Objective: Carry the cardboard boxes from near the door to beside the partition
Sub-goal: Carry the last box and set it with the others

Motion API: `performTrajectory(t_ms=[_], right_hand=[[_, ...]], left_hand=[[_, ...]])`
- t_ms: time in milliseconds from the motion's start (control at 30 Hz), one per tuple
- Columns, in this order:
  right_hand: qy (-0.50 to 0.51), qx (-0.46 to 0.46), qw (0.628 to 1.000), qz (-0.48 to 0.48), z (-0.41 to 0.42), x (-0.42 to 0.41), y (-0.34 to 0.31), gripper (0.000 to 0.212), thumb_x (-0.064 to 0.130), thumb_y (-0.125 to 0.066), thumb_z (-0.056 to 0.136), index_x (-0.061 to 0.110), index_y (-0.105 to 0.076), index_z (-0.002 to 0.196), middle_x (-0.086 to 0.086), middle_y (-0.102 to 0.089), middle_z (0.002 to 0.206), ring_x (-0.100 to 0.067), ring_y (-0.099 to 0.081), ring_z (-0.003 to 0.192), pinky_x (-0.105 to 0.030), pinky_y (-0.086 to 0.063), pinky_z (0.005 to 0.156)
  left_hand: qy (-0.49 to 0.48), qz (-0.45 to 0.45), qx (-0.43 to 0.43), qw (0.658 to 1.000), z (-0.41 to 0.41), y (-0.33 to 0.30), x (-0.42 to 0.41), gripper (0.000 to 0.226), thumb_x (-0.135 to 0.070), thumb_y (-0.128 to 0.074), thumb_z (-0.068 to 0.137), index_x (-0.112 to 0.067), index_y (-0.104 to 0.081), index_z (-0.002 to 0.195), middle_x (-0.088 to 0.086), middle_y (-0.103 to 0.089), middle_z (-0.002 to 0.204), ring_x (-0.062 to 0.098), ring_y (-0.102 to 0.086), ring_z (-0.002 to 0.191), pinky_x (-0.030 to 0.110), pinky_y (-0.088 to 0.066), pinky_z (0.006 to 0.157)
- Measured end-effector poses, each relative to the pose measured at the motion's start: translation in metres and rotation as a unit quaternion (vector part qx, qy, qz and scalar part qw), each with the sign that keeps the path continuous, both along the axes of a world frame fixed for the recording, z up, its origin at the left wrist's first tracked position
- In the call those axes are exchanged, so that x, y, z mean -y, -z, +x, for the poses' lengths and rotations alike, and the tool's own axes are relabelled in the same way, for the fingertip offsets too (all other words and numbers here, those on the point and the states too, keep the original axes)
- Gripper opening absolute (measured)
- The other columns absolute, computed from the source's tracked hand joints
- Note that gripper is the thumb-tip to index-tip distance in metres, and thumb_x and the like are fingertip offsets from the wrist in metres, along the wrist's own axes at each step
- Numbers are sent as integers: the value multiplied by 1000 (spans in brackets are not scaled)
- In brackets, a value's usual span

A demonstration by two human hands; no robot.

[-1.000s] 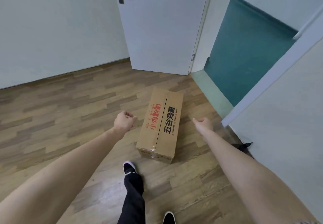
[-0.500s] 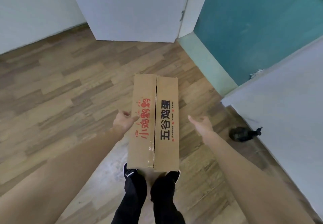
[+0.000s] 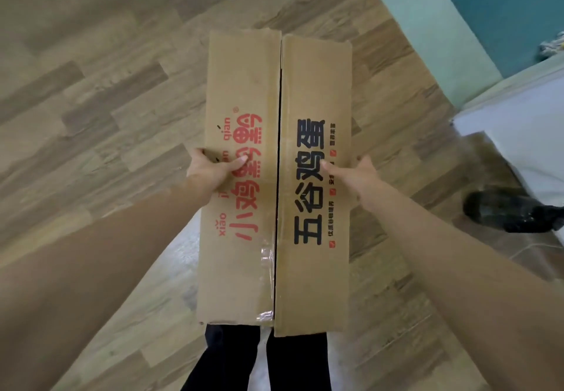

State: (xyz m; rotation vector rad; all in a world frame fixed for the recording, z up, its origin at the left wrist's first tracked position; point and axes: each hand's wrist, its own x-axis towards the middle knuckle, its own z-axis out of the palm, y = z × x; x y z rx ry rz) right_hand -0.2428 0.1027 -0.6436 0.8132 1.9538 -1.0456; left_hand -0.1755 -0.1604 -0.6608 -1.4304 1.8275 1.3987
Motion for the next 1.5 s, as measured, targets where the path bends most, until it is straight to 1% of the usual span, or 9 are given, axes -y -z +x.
performTrajectory(t_ms=[233,400,600,733,967,1033,1167,1267,1500], right_hand=[[25,-2,1000,-15,-5,14,25,97,29,-95,66,13,-41,144,-8,-56,143,-30,-53,132,-53,-47,106],[41,11,998,-39,-9,9,36,94,28,-98,59,11,-51,139,-8,-65,133,-30,-60,123,-52,-50,101],[54,6,996,-76,-5,2,29,83,25,-96,64,14,-57,137,-7,-69,127,-29,-62,119,-54,-51,100],[66,3,993,-95,1,-11,-7,87,27,-97,55,16,-60,134,-6,-71,121,-28,-65,113,-52,-54,91],[79,-51,988,-124,19,-48,-181,93,34,-98,48,17,-61,131,-5,-73,118,-29,-69,110,-57,-55,96],[76,-71,986,-131,32,-62,-248,101,37,-95,39,18,-61,132,-4,-73,120,-29,-68,112,-58,-52,99],[86,-126,979,-139,80,-96,-406,83,35,-95,57,19,-60,130,0,-70,119,-26,-64,112,-51,-51,98],[96,-186,969,-134,121,-120,-494,92,44,-95,46,23,-62,130,-2,-72,121,-28,-66,116,-56,-48,104],[188,-310,926,-100,308,-162,-643,68,31,-95,64,18,-64,123,-8,-77,110,-30,-74,101,-58,-56,95]], left_hand=[[-8,22,9,1000,-3,23,6,84,-31,-94,61,-15,-49,131,-3,-62,108,20,-60,101,39,-51,82],[-3,50,20,999,-5,33,16,86,-34,-98,51,-16,-61,126,3,-72,115,24,-67,105,44,-55,89],[-17,71,-8,997,1,30,11,84,-35,-97,52,-16,-62,126,3,-75,111,21,-70,98,34,-53,69],[0,87,-21,996,4,-6,3,97,-42,-98,34,-19,-64,123,2,-78,106,23,-74,97,36,-56,72],[33,91,-72,993,5,-180,-30,76,-33,-95,51,-16,-66,119,4,-77,105,22,-73,94,37,-58,73],[57,89,-88,991,11,-246,-40,75,-32,-95,52,-14,-66,119,6,-78,105,23,-73,94,36,-57,73],[117,86,-128,981,32,-408,-71,70,-33,-94,52,-13,-67,113,7,-78,101,24,-73,92,41,-58,83],[163,89,-182,966,52,-502,-92,54,-30,-91,64,-15,-65,109,5,-77,97,24,-73,91,39,-57,79],[274,132,-299,904,171,-646,-138,78,-35,-93,52,-14,-64,122,7,-77,100,24,-74,89,37,-58,74]])
